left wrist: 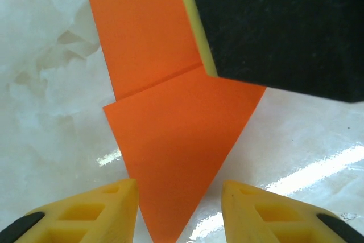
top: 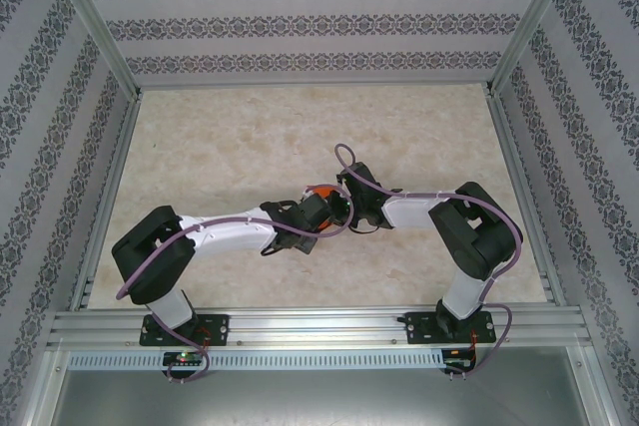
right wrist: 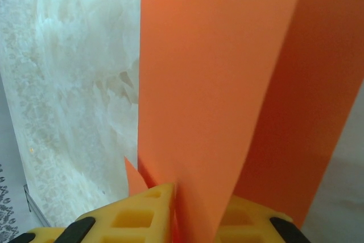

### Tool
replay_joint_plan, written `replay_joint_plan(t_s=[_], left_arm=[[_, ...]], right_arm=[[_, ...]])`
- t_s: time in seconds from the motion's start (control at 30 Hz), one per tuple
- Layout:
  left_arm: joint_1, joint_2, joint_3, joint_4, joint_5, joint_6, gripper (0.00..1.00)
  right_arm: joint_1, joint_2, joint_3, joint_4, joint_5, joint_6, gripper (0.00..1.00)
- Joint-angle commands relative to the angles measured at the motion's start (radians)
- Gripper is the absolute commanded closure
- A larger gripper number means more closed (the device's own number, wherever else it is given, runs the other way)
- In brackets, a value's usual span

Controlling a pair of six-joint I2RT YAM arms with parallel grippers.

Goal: Fold a paper plane with a square sheet of paper (pick it up from the middle)
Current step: Fourth fold the wing at the center of the table.

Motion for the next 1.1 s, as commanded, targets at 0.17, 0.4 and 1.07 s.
replay_joint_plan(t_s=[0.17,0.4,1.07], left_arm=[[-0.030,-0.040,-0.048,0.015,-0.016,0.028,0.53],[-0.030,-0.071,-0.082,0.049,0.004,0.054,0.52],[-0.030,-0.084,-0.123,0.082,-0.035,0.056,0.65]], right_arm=[[-0.006,0.009,0.018,0.069,-0.036,0.050,0.86],[-0.008,0.004,0.029,0.046,-0.035,0.056,0.87],[-0.023,-0.027,0.016,0.058,-0.051,0.080,0.81]])
